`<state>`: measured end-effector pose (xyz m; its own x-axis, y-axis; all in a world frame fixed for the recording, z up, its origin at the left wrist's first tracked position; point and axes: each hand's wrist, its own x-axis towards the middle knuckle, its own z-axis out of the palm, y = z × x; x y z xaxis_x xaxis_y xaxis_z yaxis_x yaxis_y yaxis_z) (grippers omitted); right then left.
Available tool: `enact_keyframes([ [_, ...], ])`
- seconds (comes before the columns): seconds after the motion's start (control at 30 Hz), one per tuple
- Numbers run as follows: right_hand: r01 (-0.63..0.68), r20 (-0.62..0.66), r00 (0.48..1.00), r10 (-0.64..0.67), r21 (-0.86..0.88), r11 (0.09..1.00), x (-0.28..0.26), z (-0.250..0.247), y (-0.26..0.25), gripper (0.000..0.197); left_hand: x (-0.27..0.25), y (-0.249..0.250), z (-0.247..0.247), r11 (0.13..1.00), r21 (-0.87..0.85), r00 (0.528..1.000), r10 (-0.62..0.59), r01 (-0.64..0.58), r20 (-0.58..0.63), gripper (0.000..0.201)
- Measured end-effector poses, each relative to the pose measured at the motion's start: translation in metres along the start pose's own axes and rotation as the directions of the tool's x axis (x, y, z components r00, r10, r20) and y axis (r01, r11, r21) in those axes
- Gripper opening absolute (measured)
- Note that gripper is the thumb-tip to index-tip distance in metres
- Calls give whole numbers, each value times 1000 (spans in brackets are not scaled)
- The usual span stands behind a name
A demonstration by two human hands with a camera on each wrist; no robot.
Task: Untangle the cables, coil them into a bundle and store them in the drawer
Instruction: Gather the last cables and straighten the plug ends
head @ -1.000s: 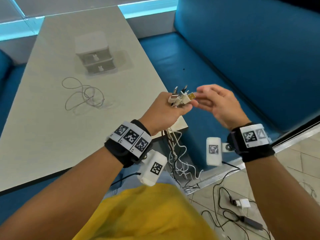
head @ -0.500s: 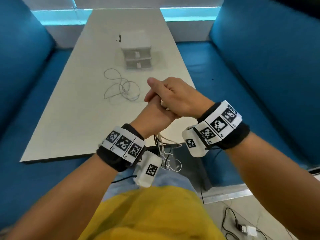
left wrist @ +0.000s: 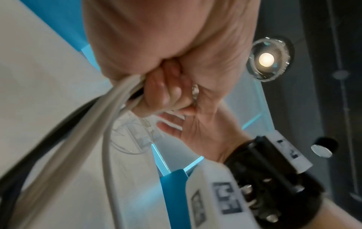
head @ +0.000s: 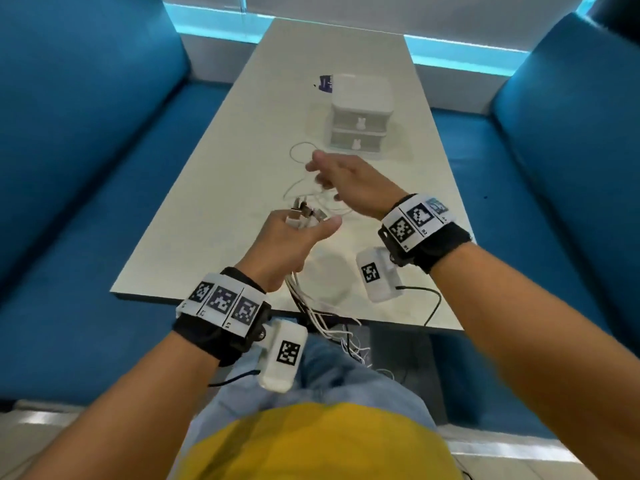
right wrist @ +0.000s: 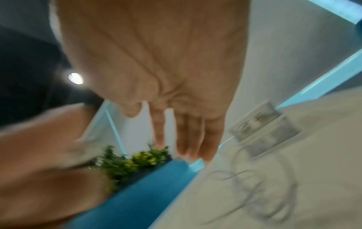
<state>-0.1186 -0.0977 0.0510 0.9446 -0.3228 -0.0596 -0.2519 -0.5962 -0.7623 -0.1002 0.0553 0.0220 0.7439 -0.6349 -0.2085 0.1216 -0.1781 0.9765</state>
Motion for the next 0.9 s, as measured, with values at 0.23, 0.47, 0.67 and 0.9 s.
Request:
enact_keyframes([
  [0.23,-385,-39,923,384,-176,906,42,-1,63,38,14,-19,-29,955,-258,972,-188,147,-142,42],
  [0.47,-126,-56,988,142,217,968,8,14,46,24,26,-28,-22,946,-301,979,-161,118,-123,34],
  [0.67,-19,-18,999,30,442,897,-28,4,21,23,28,-38,2,998,-58,999,-36,34,-34,31],
  [0.9,29,-177,982,64,482,876,-34,-30,25,24,28,-46,11,997,77,995,13,-5,-104,11],
])
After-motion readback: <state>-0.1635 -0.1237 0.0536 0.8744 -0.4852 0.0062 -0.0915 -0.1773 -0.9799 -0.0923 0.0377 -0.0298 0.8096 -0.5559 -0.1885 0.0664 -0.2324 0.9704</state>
